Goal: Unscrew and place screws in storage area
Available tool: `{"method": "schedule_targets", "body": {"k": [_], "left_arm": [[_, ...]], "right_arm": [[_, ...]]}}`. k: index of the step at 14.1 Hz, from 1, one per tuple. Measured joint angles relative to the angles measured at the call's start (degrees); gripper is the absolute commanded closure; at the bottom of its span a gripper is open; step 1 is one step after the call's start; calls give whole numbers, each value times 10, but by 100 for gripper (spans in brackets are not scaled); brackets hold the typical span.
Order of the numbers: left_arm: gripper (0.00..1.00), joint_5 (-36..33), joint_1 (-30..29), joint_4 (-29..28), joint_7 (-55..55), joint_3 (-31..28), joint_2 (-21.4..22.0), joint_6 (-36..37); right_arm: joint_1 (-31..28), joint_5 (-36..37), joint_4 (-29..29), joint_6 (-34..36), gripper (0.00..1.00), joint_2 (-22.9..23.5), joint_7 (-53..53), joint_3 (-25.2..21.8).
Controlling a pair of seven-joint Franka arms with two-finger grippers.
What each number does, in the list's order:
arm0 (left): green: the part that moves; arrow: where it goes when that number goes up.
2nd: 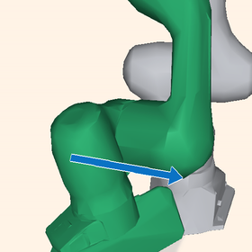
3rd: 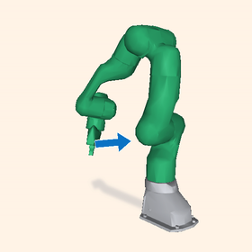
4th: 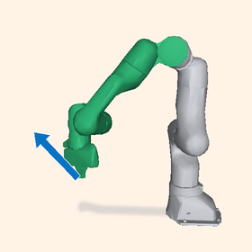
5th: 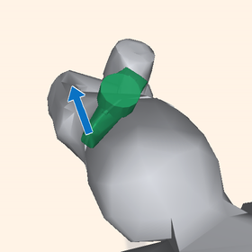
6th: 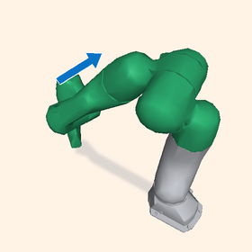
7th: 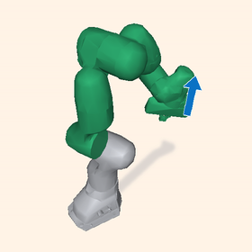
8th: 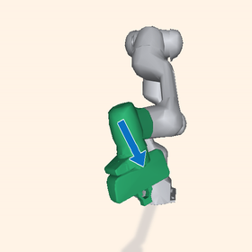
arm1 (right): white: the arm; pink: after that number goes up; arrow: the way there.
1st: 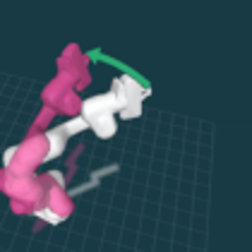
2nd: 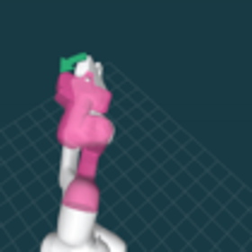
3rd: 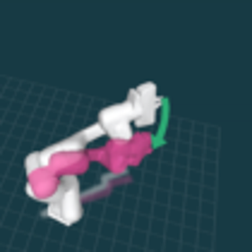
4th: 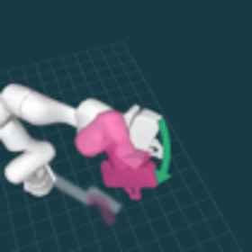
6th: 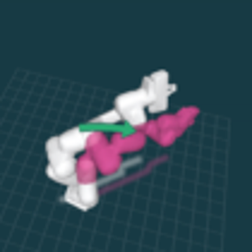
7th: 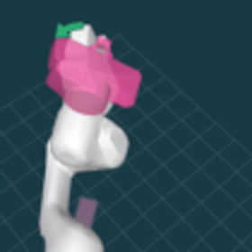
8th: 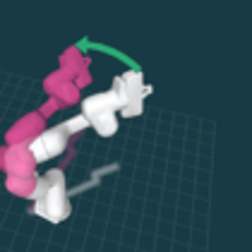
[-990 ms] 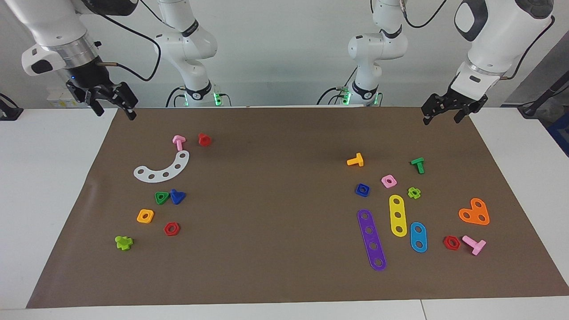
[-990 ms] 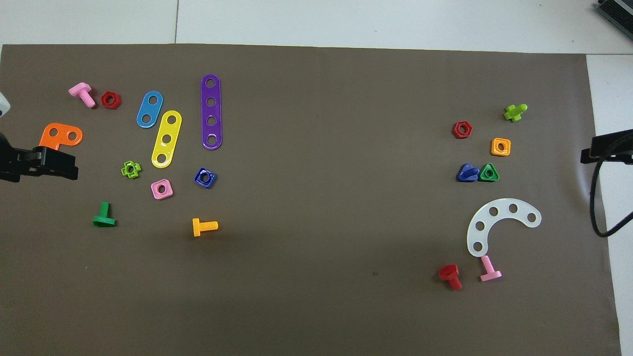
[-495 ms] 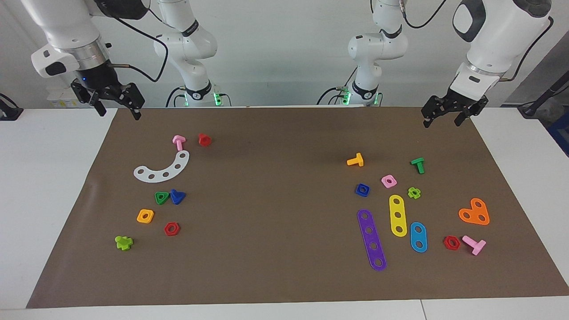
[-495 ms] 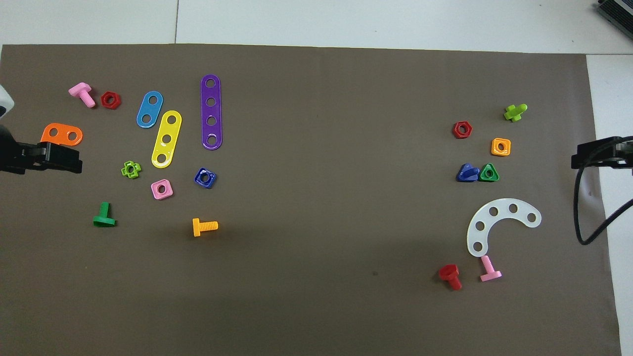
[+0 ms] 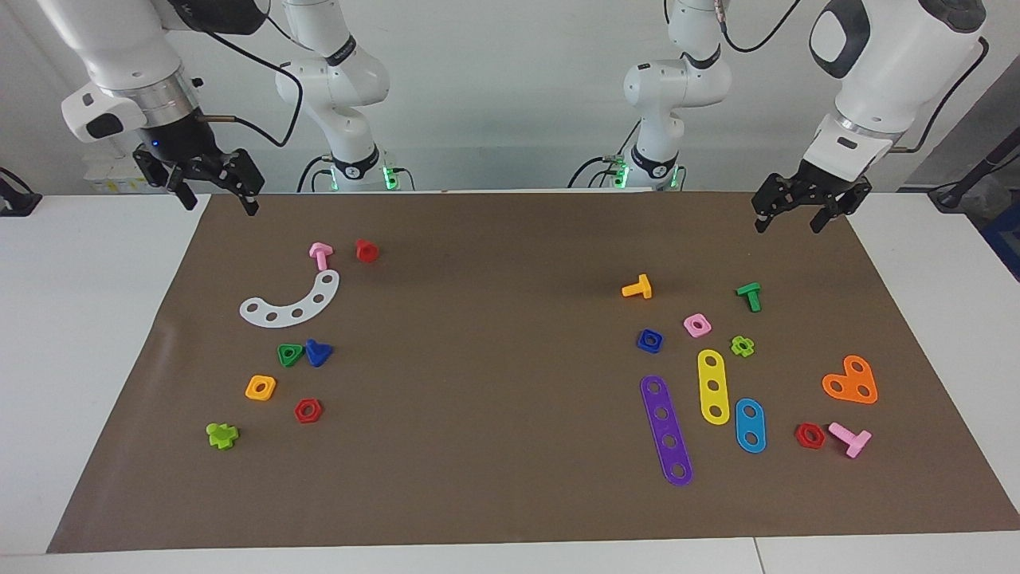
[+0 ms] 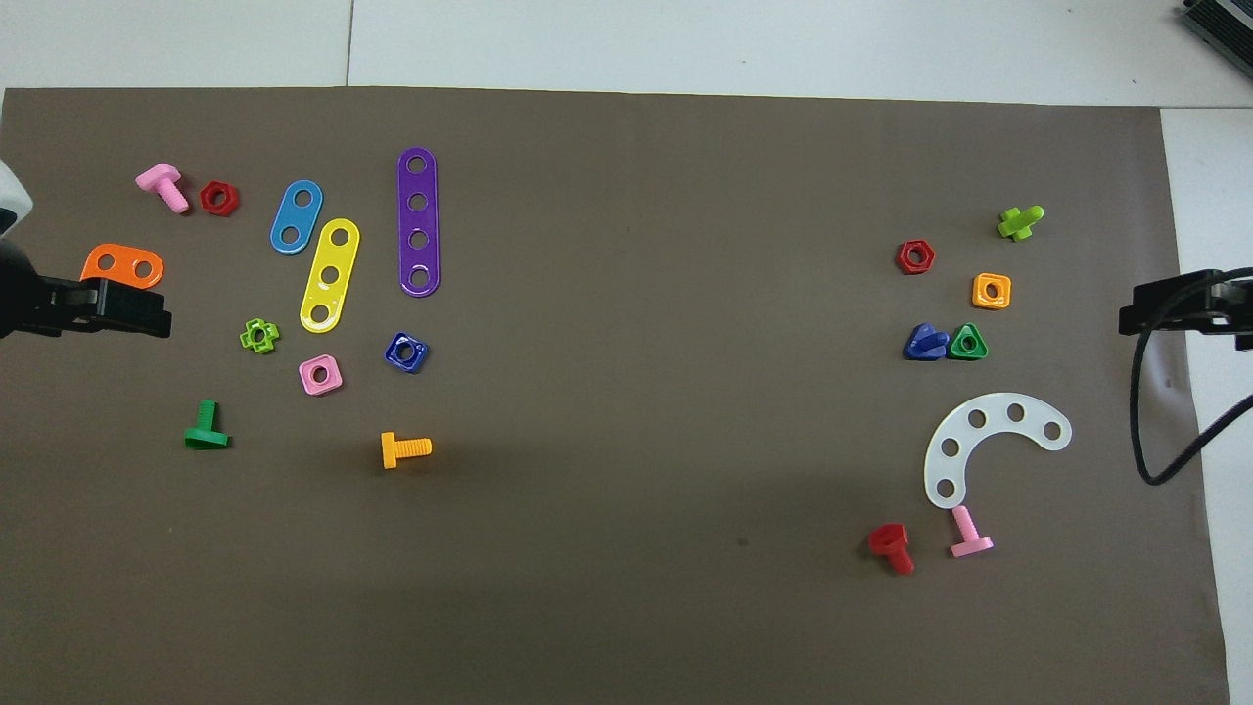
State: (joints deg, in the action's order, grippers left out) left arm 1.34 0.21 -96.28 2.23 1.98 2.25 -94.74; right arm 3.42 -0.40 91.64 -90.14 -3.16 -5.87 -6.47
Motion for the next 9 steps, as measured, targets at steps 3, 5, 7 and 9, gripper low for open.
{"method": "schedule_targets", "body": {"k": [3, 5, 7, 9], "left_arm": [[0, 0, 1, -2, 1, 2, 0, 0], [0, 0, 1, -2, 1, 2, 0, 0], [0, 0, 1, -3, 1, 2, 0, 0], [0, 1, 1, -3, 1, 2, 1, -1]], "right_arm": [[0, -1, -1, 0, 0, -1, 0, 0], [0, 1, -1, -1, 0, -1, 2, 0], [0, 3, -1, -1, 0, -1, 7, 0], [0, 5, -1, -1, 0, -1, 8, 0]]}}
